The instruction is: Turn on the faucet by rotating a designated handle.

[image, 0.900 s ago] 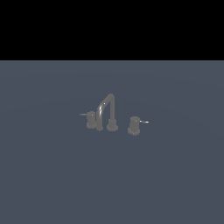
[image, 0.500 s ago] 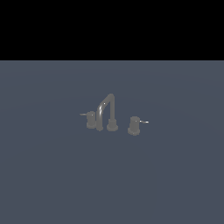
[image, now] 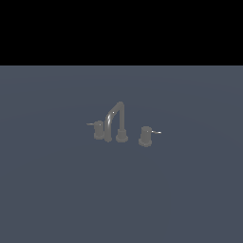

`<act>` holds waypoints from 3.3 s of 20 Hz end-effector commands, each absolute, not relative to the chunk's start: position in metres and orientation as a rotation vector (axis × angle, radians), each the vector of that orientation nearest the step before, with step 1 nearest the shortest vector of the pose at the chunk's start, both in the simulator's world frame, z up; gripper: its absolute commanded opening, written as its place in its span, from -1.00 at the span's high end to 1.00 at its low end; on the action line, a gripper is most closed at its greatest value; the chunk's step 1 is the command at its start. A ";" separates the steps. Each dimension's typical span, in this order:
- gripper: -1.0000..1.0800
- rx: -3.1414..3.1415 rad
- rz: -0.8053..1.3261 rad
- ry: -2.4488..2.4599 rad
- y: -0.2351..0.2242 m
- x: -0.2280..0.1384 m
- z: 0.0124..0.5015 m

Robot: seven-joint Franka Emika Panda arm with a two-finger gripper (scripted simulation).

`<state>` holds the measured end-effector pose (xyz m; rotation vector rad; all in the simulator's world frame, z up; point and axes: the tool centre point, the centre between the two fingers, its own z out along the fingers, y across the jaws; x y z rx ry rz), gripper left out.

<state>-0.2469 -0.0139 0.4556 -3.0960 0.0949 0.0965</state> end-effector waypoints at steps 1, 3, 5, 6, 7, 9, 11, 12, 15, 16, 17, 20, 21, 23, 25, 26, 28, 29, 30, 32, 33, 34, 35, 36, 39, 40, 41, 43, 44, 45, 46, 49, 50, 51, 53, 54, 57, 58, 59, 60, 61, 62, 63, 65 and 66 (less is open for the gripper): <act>1.00 -3.092 0.097 0.116 -0.014 -0.243 0.454; 1.00 -3.085 0.098 0.144 -0.014 -0.238 0.452; 1.00 -3.077 0.098 0.181 -0.014 -0.231 0.449; 1.00 -3.072 0.099 0.203 -0.014 -0.227 0.447; 1.00 -3.066 0.099 0.227 -0.014 -0.223 0.445; 1.00 -3.053 0.101 0.281 -0.015 -0.213 0.440; 1.00 -3.037 0.103 0.345 -0.015 -0.202 0.434; 1.00 -3.028 0.105 0.380 -0.016 -0.196 0.431; 1.00 -2.994 0.110 0.501 -0.017 -0.175 0.419; 1.00 -2.981 0.113 0.547 -0.018 -0.168 0.414; 1.00 -2.967 0.115 0.593 -0.019 -0.160 0.409; 1.00 -2.922 0.124 0.734 -0.022 -0.138 0.392; 1.00 -2.907 0.126 0.781 -0.023 -0.131 0.386; 1.00 -2.874 0.132 0.875 -0.026 -0.117 0.374; 1.00 -2.839 0.137 0.970 -0.028 -0.103 0.360; 1.00 -2.820 0.140 1.017 -0.030 -0.097 0.354; 1.00 -2.783 0.144 1.112 -0.033 -0.084 0.339; 1.00 -2.763 0.147 1.160 -0.035 -0.078 0.332; 1.00 -2.743 0.148 1.207 -0.037 -0.072 0.325; 1.00 -2.701 0.151 1.302 -0.041 -0.060 0.309; 1.00 -2.679 0.152 1.350 -0.044 -0.055 0.301; 1.00 -2.657 0.153 1.397 -0.046 -0.049 0.293; 1.00 -2.634 0.153 1.444 -0.048 -0.044 0.285; 1.00 -2.611 0.153 1.491 -0.051 -0.039 0.277; 1.00 -2.538 0.151 1.631 -0.059 -0.025 0.251; 1.00 -2.512 0.149 1.677 -0.062 -0.021 0.242; 1.00 -2.486 0.147 1.723 -0.065 -0.017 0.233; 1.00 -2.433 0.141 1.813 -0.071 -0.009 0.215; 1.00 -2.405 0.138 1.858 -0.074 -0.006 0.206; 1.00 -2.377 0.133 1.903 -0.077 -0.002 0.197; 1.00 -2.349 0.128 1.947 -0.081 0.001 0.188; 1.00 -2.261 0.110 2.077 -0.091 0.009 0.160; 1.00 -2.230 0.102 2.119 -0.095 0.011 0.150; 1.00 -2.201 0.095 2.158 -0.098 0.013 0.142; 1.00 -2.147 0.079 2.229 -0.105 0.016 0.125; 1.00 -2.122 0.071 2.261 -0.108 0.017 0.118; 1.00 -2.054 0.048 2.342 -0.117 0.019 0.098; 1.00 -2.035 0.041 2.364 -0.119 0.020 0.093; 1.00 -2.017 0.035 2.385 -0.121 0.020 0.088; 1.00 -2.001 0.028 2.403 -0.123 0.020 0.083; 1.00 -1.986 0.023 2.419 -0.125 0.021 0.079; 1.00 -1.973 0.017 2.433 -0.127 0.021 0.075; 1.00 -1.962 0.013 2.445 -0.128 0.021 0.072; 1.00 -1.945 0.006 2.464 -0.130 0.021 0.068; 1.00 -1.938 0.003 2.470 -0.131 0.021 0.066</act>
